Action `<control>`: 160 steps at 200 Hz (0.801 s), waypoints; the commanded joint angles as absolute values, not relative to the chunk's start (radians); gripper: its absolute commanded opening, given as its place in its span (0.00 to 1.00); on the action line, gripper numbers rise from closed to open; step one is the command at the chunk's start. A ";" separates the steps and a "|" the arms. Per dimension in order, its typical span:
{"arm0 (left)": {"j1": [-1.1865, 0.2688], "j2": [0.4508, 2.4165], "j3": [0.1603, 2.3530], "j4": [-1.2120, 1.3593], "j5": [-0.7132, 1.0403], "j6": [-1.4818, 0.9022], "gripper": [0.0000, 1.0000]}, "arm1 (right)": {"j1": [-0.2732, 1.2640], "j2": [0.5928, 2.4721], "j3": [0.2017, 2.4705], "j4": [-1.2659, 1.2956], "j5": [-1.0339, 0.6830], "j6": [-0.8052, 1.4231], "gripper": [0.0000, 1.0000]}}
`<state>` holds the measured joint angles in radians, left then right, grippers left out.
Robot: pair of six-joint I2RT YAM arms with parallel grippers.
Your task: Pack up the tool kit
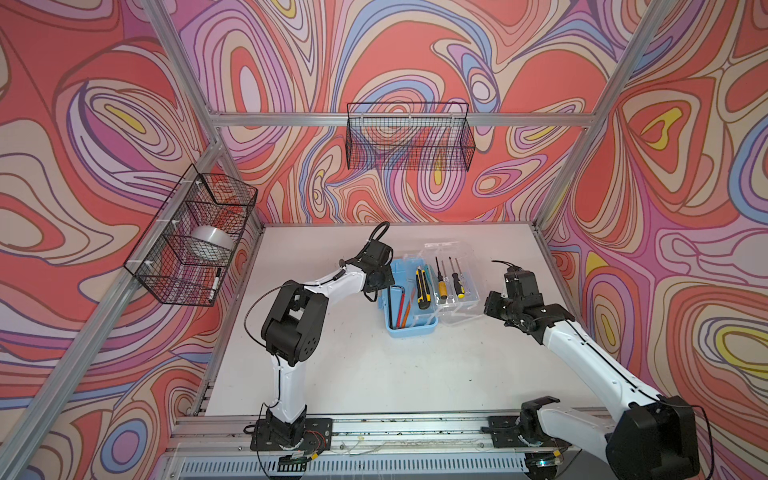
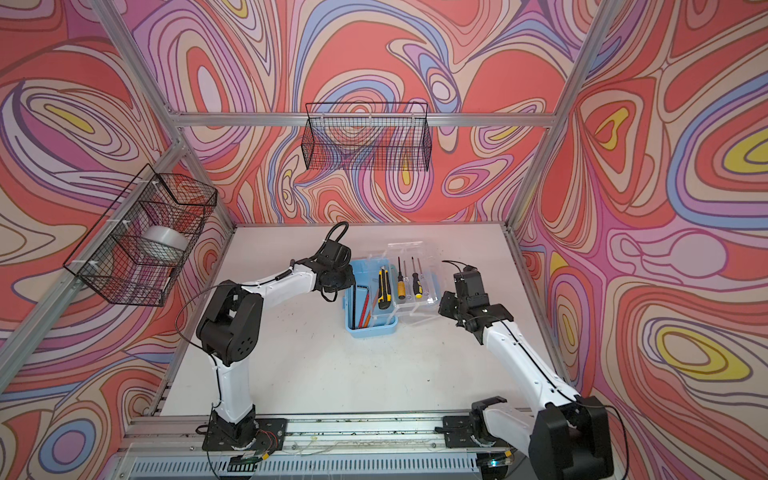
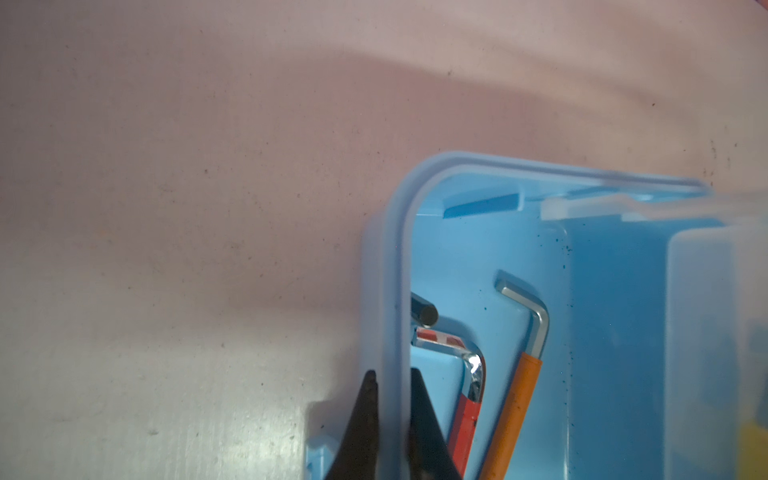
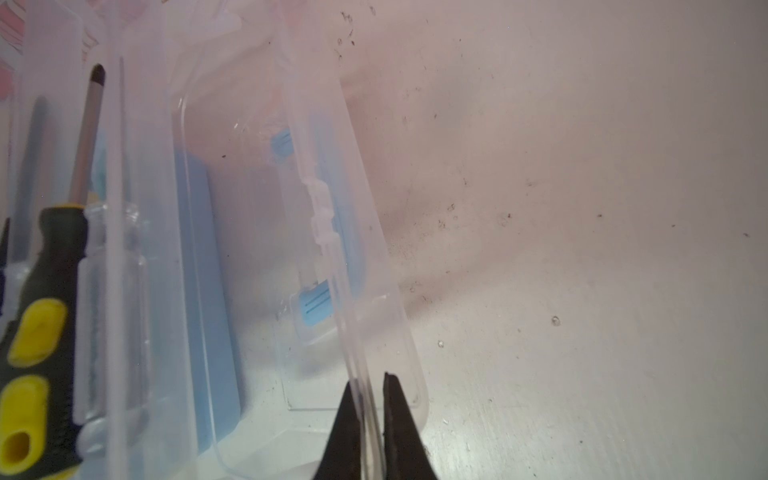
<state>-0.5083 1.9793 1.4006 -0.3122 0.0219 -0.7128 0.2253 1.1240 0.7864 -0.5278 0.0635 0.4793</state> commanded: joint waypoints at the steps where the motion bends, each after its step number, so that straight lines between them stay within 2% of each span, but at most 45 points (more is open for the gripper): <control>1: -0.554 1.953 1.380 -0.330 0.063 -0.745 0.00 | 0.282 1.085 0.847 -0.458 0.103 0.513 0.00; 66: -0.568 1.933 1.365 -0.317 0.050 -0.755 0.00 | 0.529 1.117 0.949 -0.507 0.262 0.508 0.00; 113: -0.573 1.921 1.338 -0.285 0.056 -0.784 0.00 | 0.752 1.233 1.094 -0.596 0.447 0.506 0.00; 160: -0.574 1.895 1.330 -0.278 0.050 -0.784 0.00 | 0.931 1.350 1.204 -0.648 0.556 0.540 0.00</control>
<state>-0.5251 1.9327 1.3449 -0.3077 -0.0242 -0.7601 0.8349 1.2957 1.1515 -0.7105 0.6617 0.4740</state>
